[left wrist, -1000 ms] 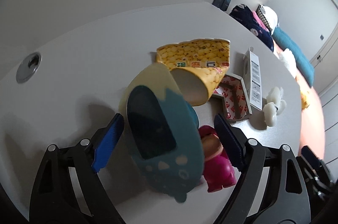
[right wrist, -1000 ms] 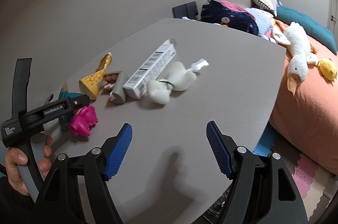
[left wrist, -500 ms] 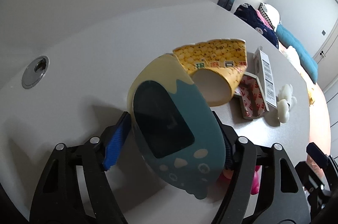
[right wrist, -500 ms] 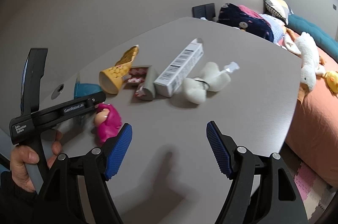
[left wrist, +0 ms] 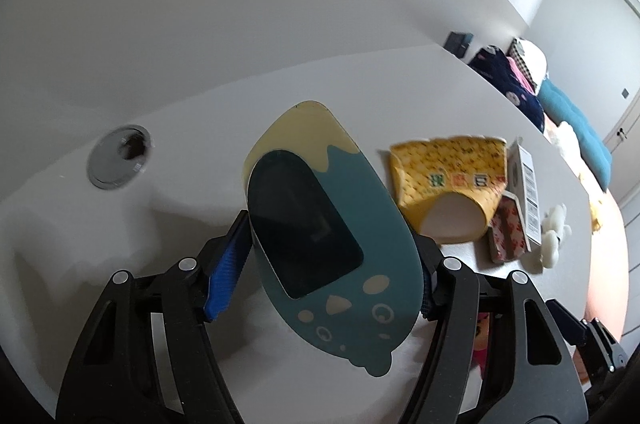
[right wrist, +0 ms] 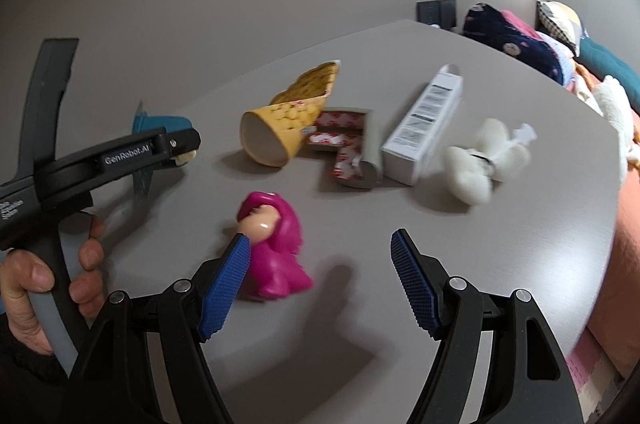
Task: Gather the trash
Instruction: 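Grasp the pink dinosaur toy with the right gripper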
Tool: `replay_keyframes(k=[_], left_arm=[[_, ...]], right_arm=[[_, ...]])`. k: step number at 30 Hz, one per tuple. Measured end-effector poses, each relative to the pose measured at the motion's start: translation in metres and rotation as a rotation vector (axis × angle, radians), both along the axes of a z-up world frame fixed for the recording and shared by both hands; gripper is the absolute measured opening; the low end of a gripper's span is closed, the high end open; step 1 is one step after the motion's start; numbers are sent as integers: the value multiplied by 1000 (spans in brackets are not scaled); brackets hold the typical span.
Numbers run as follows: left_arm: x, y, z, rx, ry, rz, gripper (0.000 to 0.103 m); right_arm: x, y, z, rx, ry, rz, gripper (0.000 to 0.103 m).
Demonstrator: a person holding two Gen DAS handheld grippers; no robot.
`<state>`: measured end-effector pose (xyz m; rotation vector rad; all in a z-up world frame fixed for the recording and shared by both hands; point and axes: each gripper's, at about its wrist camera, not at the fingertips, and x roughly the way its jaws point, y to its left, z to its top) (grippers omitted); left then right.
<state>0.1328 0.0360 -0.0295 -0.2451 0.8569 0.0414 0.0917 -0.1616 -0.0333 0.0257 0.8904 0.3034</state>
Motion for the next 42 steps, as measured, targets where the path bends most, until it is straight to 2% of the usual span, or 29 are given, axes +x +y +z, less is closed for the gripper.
replay_keyframes(k=[8,13,15,25,42], left_arm=[[2,16,1,-10,4,38,66],[2,18,1,-9,8,41,66],[2,19,1,-9,9,41,66],[-2,12,4,-2,-2,22,66],[-31,-38,32,24,-48,-75,66]], right_arm=[[20,19,-9,-8,22,30,73],[31,25,-15,3,50,35,52],[34,25,-17,13,59,33,40],[17,8,-6,45,27,2,40],[-30,-43,31,66,-41,-81,40]])
